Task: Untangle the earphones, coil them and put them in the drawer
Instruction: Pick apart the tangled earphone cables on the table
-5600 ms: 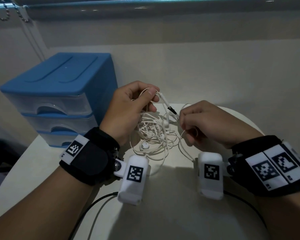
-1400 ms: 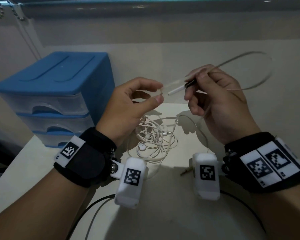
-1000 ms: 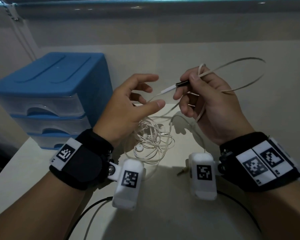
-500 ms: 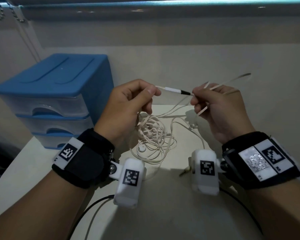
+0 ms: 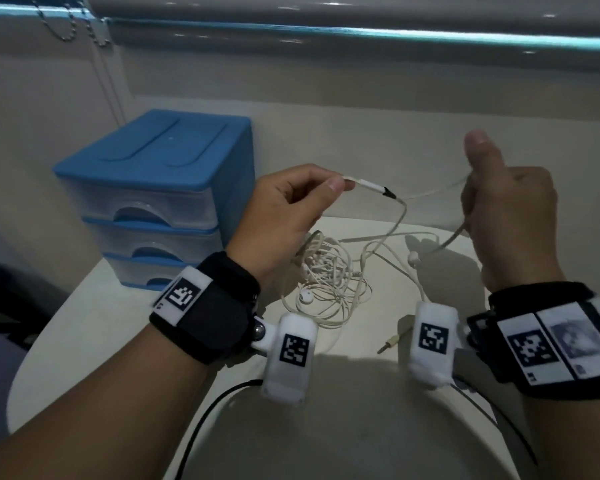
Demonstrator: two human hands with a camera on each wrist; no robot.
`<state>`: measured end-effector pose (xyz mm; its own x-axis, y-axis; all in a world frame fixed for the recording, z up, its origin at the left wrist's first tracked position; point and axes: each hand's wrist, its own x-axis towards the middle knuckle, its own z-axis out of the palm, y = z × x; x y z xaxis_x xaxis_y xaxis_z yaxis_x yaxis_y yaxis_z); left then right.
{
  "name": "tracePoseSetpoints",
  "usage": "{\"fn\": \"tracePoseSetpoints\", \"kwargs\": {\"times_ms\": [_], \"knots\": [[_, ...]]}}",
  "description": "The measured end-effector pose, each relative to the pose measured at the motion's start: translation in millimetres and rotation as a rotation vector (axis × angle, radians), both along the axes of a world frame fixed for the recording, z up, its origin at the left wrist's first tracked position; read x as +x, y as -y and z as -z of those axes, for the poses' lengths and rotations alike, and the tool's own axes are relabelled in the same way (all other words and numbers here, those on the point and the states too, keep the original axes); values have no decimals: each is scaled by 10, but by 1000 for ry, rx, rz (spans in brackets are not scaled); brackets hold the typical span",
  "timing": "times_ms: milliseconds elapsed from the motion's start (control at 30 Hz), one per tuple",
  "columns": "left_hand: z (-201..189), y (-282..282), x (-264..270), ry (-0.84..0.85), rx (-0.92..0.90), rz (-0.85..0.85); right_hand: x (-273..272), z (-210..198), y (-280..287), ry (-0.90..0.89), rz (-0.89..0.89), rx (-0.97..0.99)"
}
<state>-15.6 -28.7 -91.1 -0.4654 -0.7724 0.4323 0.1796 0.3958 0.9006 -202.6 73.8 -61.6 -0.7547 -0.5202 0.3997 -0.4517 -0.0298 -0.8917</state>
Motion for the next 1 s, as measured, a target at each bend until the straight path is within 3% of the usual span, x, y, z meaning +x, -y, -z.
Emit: {"fn": "tracePoseSetpoints", "kwargs": {"times_ms": [100, 233, 367, 467, 533, 667, 733, 900, 1000], "knots": [[6, 12, -1, 7, -5, 1, 121, -157, -23, -151, -47, -20], [13, 25, -11, 4, -31, -9, 200, -332, -59, -385, -30, 152], [11, 37, -13, -2, -42, -17, 153, -504, -115, -476, 24, 209], [0, 15, -5, 23, -46, 30, 136, -596, -86, -561, -100, 100], [-3, 3, -2, 27, -47, 45, 198, -613, -12, -629, -247, 197], [-25, 0, 6, 7, -50, 56, 413, -555, 114, -640, -572, 557], [-38, -4, 15, -21, -28, 66, 478, -464, 174, -685, -612, 604], [-35, 5, 21, -57, 46, 78, 398, -372, 197, -558, -514, 440], [-38, -33, 15, -63, 100, 66, 200, -366, 187, -355, -385, 233]]}}
